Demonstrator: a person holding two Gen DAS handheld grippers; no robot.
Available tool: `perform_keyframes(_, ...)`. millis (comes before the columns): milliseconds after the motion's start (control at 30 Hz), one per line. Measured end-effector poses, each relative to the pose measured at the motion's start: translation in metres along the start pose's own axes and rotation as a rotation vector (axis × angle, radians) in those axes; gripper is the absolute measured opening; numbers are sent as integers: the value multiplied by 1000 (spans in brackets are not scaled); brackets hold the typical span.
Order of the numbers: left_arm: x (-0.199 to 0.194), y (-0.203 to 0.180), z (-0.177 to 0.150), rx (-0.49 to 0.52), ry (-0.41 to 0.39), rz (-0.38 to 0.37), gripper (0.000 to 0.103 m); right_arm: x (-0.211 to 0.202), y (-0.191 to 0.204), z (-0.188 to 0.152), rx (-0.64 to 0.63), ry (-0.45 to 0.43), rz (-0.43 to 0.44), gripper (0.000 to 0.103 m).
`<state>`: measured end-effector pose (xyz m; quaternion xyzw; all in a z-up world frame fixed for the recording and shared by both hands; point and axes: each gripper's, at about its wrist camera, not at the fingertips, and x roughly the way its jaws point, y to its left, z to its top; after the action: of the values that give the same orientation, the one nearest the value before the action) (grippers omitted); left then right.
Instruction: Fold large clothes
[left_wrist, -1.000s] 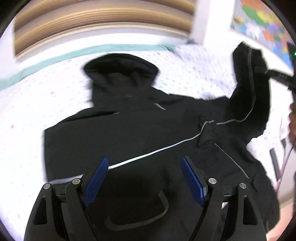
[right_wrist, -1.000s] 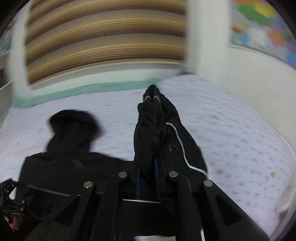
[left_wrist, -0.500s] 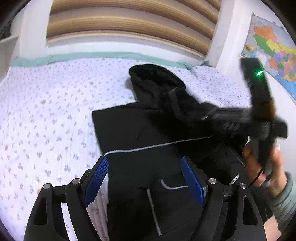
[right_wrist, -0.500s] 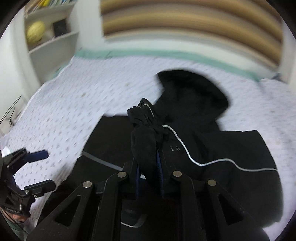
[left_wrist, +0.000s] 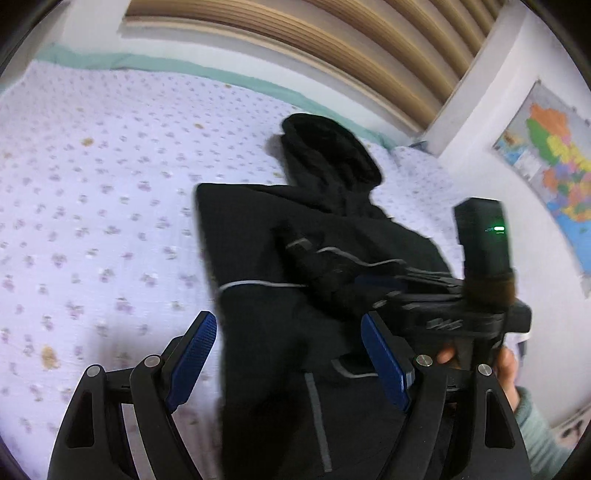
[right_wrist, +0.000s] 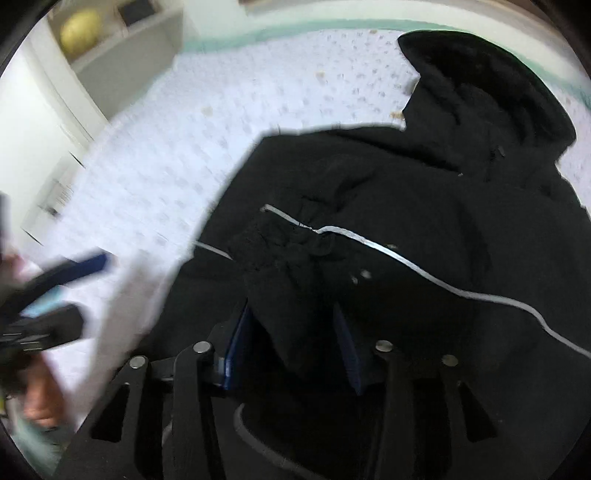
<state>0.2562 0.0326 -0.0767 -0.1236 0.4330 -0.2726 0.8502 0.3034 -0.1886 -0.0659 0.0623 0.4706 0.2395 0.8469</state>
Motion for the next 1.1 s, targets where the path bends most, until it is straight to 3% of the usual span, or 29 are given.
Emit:
perform_keyframes(100, 16, -11, 10, -10, 18, -52, 82, -50, -21, -4, 20, -79, -10, 59)
perform_keyframes(233, 54, -24, 23, -5, 73, -26, 82, -103, -60, -19, 66, -147, -96, 61)
perform_keyframes(300, 79, -25, 29, -7, 98, 39, 82, -124, -83, -29, 97, -164, -133, 61)
perform_keyframes(367, 104, -28, 33, 44, 101, 188, 82, -137, -104, -39, 134, -177, -167, 62)
perform_keyframes(400, 112, -29, 34, 59, 99, 224, 81, -143, -118, -47, 163, -177, -186, 62)
perform_keyframes(433, 121, -30, 35, 53, 109, 193, 81, -147, -126, -51, 179, -172, -196, 62)
perform_keyframes(500, 133, -29, 38, 3, 138, 68, 79, -148, -142, -60, 203, -156, -241, 62)
perform_keyframes(533, 138, -32, 39, -11, 141, 25, 65, -149, -148, -61, 208, -146, -266, 62)
perform_keyframes(567, 141, -35, 40, 0, 137, 36, 42, -148, -153, -62, 214, -140, -292, 62)
perform_keyframes(600, 141, -43, 42, 36, 122, 97, 28, -147, -158, -62, 222, -132, -321, 62)
perform_keyframes(633, 139, -48, 43, 59, 110, 120, 25, -147, -163, -62, 231, -130, -348, 62)
perform_keyframes(733, 109, -49, 50, 67, 24, 89, 25, -146, -171, -58, 236, -136, -398, 62)
perform_keyframes(833, 76, -28, 53, 13, -27, 48, 25, -141, -171, -55, 218, -138, -444, 62)
perform_keyframes(933, 80, 4, 47, -40, 29, 70, 25, -123, -170, -53, 207, -117, -472, 62)
perform_keyframes(1033, 115, 30, 27, -116, 164, 67, 27, -88, -174, -52, 179, -83, -555, 61)
perform_keyframes(1100, 120, 33, 23, -122, 159, 57, 27, -71, -175, -54, 161, -60, -599, 62)
